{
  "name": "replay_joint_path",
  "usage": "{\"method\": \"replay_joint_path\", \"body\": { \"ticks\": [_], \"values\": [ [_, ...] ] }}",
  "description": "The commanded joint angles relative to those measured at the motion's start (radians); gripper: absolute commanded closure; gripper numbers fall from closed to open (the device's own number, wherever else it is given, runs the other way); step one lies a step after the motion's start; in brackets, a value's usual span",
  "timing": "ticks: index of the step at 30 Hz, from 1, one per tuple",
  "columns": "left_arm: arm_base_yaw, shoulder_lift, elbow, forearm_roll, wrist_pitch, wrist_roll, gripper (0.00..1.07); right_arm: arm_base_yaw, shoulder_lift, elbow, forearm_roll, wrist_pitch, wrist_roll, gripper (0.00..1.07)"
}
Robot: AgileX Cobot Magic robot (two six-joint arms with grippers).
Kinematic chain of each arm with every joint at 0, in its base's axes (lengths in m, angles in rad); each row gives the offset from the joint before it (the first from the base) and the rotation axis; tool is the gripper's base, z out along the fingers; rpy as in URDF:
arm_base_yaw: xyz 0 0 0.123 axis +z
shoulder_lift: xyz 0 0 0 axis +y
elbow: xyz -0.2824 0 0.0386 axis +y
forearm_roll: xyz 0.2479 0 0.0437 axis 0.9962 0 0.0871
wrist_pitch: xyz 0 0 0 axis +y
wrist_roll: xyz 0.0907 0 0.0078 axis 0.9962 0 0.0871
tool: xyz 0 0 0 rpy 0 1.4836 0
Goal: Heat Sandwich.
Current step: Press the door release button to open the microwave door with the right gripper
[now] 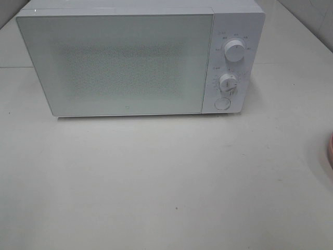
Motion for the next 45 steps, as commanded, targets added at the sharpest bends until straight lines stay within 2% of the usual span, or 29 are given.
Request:
{"method": "replay_joint_path", "body": {
  "ticks": [1,23,45],
  "values": [
    [0.001,-0.029,0.004,-0.003,-0.012,-0.003,0.09,-0.007,0.067,-0.002,0.001,-0.071,0.005,0.27],
    [0.001,-0.029,0.004,-0.003,-0.012,-0.003,0.09,-0.006,0.398,0.003,0.004,-0.356,0.066,0.30],
    [0.001,-0.029,0.004,-0.003,-0.012,-0.003,0.09,-0.006,0.764,0.003,0.002,-0.737,0.066,0.31]
  ]
}}
